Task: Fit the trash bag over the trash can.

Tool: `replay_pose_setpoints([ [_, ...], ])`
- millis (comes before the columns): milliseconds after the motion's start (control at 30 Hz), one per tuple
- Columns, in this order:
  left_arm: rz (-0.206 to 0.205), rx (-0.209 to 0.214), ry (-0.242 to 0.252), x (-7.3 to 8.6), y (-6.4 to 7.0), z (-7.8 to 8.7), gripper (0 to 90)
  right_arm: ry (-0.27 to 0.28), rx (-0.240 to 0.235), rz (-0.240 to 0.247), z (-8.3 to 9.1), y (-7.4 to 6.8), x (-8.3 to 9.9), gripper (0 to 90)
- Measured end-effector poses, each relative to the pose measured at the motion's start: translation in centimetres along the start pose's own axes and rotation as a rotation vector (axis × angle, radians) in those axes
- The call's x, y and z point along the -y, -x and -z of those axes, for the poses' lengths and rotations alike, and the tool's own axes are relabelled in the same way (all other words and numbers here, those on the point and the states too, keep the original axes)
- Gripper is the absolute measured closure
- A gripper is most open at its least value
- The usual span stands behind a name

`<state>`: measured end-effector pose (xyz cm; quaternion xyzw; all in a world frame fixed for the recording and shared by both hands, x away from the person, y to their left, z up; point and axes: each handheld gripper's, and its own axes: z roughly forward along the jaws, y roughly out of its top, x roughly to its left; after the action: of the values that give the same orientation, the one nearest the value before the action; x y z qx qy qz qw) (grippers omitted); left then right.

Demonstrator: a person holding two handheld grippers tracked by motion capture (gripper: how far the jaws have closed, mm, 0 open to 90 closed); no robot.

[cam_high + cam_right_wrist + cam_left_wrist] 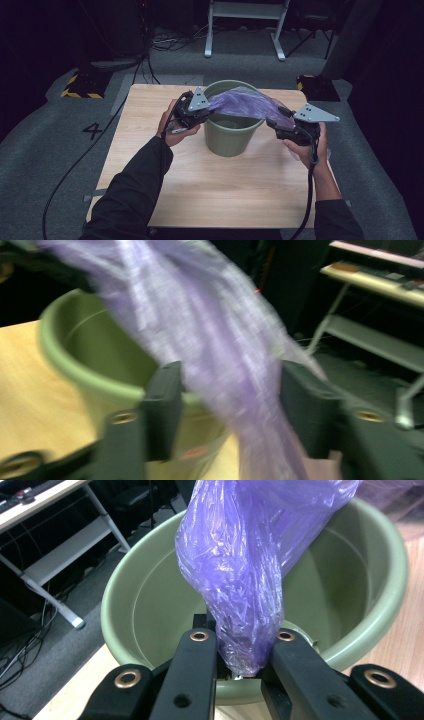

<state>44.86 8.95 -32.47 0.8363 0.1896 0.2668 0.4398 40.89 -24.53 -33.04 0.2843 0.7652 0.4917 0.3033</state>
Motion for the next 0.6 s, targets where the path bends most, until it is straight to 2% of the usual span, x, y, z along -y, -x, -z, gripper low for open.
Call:
replay_pose_setpoints([
  [67,0.005,0.002,-0.001,0.1,-0.1,-0.2,86.2,-0.013,-0.034,0.005,0.1,-0.2,0.5,28.3],
  [100,0.01,0.004,-0.003,0.1,-0.2,-0.3,86.2,-0.03,-0.034,0.015,0.1,-0.3,0.7,23.0],
  [167,0.015,0.003,-0.01,0.2,-0.3,-0.5,86.2,-0.073,-0.001,0.032,-0.2,-0.4,1.1,21.3],
  [233,0.021,0.007,-0.011,0.3,-0.5,-0.6,86.1,-0.119,0.013,0.042,-0.6,-0.5,1.5,21.3],
  [333,0.029,0.014,-0.011,0.3,-0.7,-0.8,86.0,-0.174,0.067,0.065,-1.4,-0.4,2.3,33.8],
  [400,0.025,0.016,-0.011,0.3,-0.7,-0.9,85.7,-0.183,0.089,0.071,-1.7,-0.1,2.7,50.7],
  [433,0.026,0.019,-0.008,0.3,-0.8,-1.0,85.6,-0.193,0.121,0.079,-1.9,0.0,2.9,54.8],
  [467,0.025,0.021,-0.006,0.3,-0.8,-1.0,85.4,-0.199,0.137,0.081,-2.0,0.1,3.1,62.8],
  [500,0.026,0.022,-0.006,0.2,-0.8,-1.0,85.1,-0.199,0.144,0.079,-2.1,0.3,3.2,70.0],
  [567,0.033,0.022,-0.007,0.2,-0.9,-1.1,82.9,-0.163,0.165,0.069,-1.9,0.4,3.1,83.2],
  [600,0.039,0.029,-0.005,0.2,-1.0,-1.2,80.7,-0.14,0.17,0.059,-1.7,0.5,3.0,86.0],
])
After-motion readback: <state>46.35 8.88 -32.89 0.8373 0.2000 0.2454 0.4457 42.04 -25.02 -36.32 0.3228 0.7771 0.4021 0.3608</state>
